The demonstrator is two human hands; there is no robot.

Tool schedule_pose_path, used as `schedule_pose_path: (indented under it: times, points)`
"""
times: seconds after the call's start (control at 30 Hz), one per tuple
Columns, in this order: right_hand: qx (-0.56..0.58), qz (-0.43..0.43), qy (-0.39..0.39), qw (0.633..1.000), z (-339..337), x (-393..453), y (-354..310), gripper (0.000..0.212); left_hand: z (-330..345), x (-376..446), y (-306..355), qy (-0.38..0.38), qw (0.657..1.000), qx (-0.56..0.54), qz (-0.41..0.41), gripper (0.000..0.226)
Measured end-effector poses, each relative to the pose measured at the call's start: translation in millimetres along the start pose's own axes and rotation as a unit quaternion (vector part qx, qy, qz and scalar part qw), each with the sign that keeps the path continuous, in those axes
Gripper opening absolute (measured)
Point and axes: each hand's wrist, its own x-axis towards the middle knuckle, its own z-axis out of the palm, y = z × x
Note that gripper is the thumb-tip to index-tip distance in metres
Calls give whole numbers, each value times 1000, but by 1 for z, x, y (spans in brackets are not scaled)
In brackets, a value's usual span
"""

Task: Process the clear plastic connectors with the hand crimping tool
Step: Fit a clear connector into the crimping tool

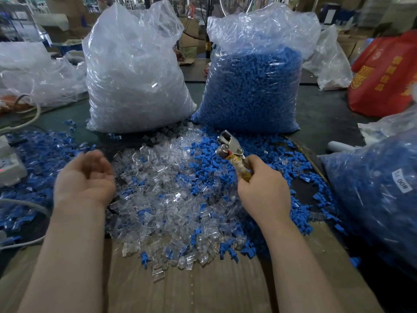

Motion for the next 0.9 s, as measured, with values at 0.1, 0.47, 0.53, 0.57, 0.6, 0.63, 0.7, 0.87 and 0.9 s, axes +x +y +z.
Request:
schedule_pose_path:
  times: [0.1, 0.47, 0.53, 0.57, 0.6, 0.63, 0.7, 0.87, 0.9]
  points:
    - [14, 32, 6, 999, 0, 1, 1, 10, 31, -27, -21, -30, 967, 252, 27, 5]
    - [43, 62, -6, 997, 0, 4, 3, 14, 65, -72, -91, -340, 567, 743, 101, 10]
    - [55, 63, -3, 996, 0, 5, 3, 15, 66, -74, -98, -330, 527, 773, 123, 9]
    - [60, 63, -2, 996, 0, 5, 3, 16, 66, -75, -101, -328, 520, 777, 132, 9]
    - [67, 63, -2, 996, 0, 5, 3, 19, 66, -76, -102, -327, 517, 779, 137, 10]
    - [76, 64, -2, 995, 0, 5, 2, 22, 67, -77, -103, -329, 516, 778, 142, 12]
    - [97, 65, -2, 993, 1, 5, 2, 23, 68, -78, -103, -335, 517, 774, 143, 16]
    - [119, 69, -4, 991, -1, 4, 1, 23, 66, -79, -108, -348, 512, 769, 161, 6]
    - [121, 70, -5, 990, -2, 4, 1, 22, 66, -80, -110, -348, 510, 769, 165, 5]
